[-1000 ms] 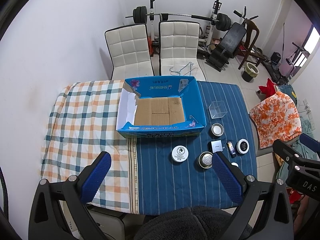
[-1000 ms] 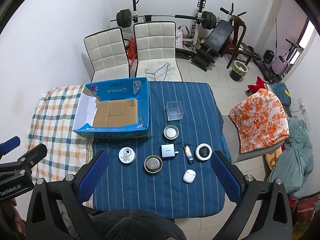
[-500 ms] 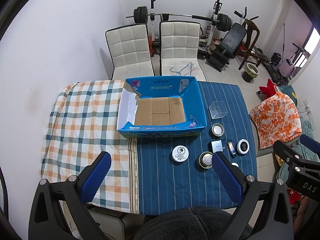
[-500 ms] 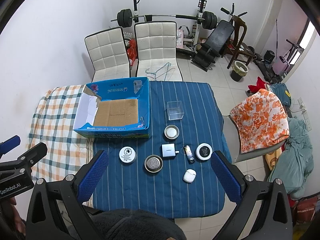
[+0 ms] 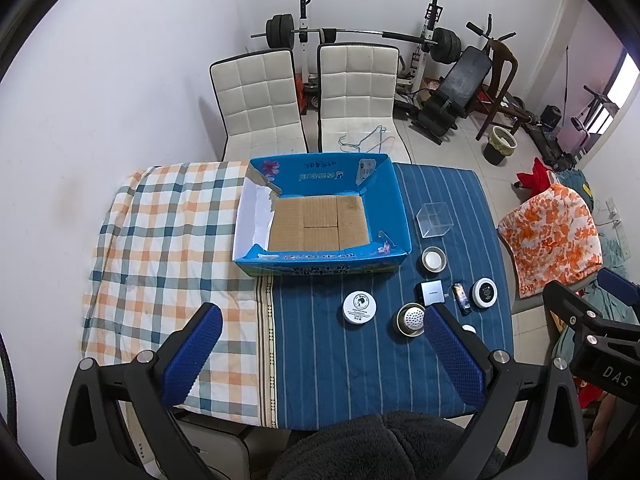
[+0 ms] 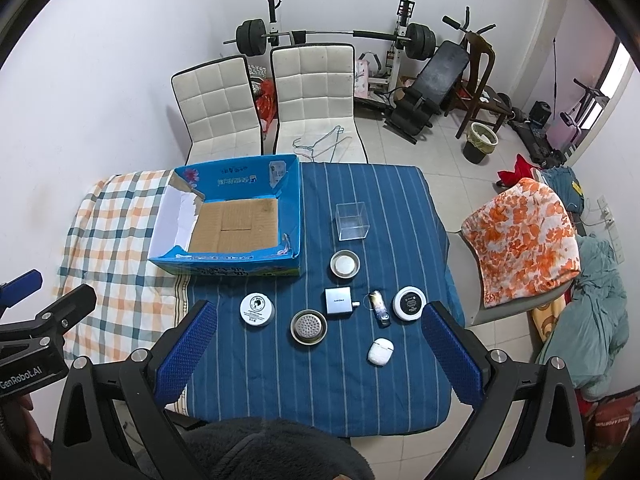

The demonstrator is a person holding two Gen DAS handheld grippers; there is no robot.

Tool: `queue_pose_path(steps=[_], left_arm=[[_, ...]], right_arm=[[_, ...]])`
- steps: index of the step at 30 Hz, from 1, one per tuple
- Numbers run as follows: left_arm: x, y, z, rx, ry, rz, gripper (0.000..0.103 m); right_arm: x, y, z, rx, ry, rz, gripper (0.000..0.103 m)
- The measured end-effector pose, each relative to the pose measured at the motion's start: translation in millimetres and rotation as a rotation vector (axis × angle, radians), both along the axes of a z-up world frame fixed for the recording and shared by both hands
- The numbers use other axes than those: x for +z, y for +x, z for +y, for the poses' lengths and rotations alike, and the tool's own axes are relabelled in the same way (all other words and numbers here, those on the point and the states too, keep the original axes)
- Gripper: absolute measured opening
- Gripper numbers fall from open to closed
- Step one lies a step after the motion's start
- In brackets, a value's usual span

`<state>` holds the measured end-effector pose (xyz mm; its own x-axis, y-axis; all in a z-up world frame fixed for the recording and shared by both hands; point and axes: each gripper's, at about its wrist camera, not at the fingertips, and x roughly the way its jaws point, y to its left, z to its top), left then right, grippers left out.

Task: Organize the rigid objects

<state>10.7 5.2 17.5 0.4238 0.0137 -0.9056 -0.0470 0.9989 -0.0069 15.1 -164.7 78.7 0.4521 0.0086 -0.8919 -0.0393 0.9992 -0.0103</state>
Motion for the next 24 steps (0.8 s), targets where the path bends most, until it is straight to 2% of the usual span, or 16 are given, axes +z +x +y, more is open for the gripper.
queue_pose_path(steps=[7, 16, 20, 24], left_arm=[[-1.2, -0.3, -2.1, -0.006, 0.001, -0.001, 0.103], [-4.1, -2.4, -9.4, -0.009, 0.002, 0.000, 0.103], [-26.2, 6.4, -19.4, -0.021, -0.001, 0.009, 0.103], [-83.2, 25.2, -43.6, -0.065, 0.013, 0.068, 0.103]], right_arm=[[-0.4, -0.2, -0.3, -0.006, 0.003, -0.001, 0.103], [-23.8, 3.8, -14.9, -0.019, 0.007, 0.017, 0.103], [-59.7, 21.2, -35.5, -0.058, 0.006, 0.049, 0.103], [-127.9, 44.9, -68.3, -0.121, 0.011, 0.123, 0.103]])
